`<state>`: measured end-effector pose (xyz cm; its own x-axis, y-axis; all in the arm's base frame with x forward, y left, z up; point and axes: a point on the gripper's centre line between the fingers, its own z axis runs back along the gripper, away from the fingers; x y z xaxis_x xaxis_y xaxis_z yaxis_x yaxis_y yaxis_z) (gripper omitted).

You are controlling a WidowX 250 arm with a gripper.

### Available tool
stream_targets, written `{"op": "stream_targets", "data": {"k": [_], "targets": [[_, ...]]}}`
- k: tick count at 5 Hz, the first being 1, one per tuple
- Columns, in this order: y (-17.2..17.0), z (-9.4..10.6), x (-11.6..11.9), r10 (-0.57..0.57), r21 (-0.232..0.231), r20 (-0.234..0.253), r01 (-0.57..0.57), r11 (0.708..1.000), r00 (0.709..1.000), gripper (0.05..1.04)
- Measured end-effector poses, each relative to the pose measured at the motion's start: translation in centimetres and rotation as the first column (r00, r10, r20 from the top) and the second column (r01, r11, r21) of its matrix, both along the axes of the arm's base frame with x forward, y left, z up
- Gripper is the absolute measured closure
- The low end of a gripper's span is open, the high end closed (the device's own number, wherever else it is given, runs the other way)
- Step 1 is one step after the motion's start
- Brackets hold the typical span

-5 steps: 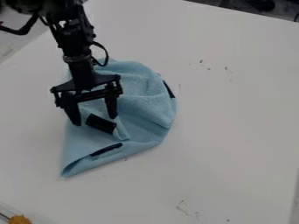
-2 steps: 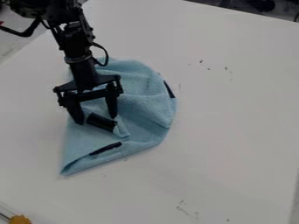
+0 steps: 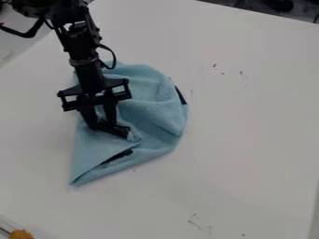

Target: Unfold the cloth from top right to bottom left

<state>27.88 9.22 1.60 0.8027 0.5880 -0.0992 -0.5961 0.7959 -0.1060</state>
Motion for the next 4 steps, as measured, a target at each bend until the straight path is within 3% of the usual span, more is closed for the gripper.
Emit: {"op": "stream_targets", "data": {"k": [1, 2, 4], "targets": [[0.1, 0.1, 0.1, 0.000, 0.000, -0.007, 0.000, 1.000, 1.000, 0.908], [0.1, 0.3, 0.2, -0.007, 0.003, -0.008, 0.007, 1.000, 1.000, 1.015], [0.4, 1.2, 0.1, -0.034, 0.029, -0.044, 0.036, 0.999, 0.998, 1.029]]}}
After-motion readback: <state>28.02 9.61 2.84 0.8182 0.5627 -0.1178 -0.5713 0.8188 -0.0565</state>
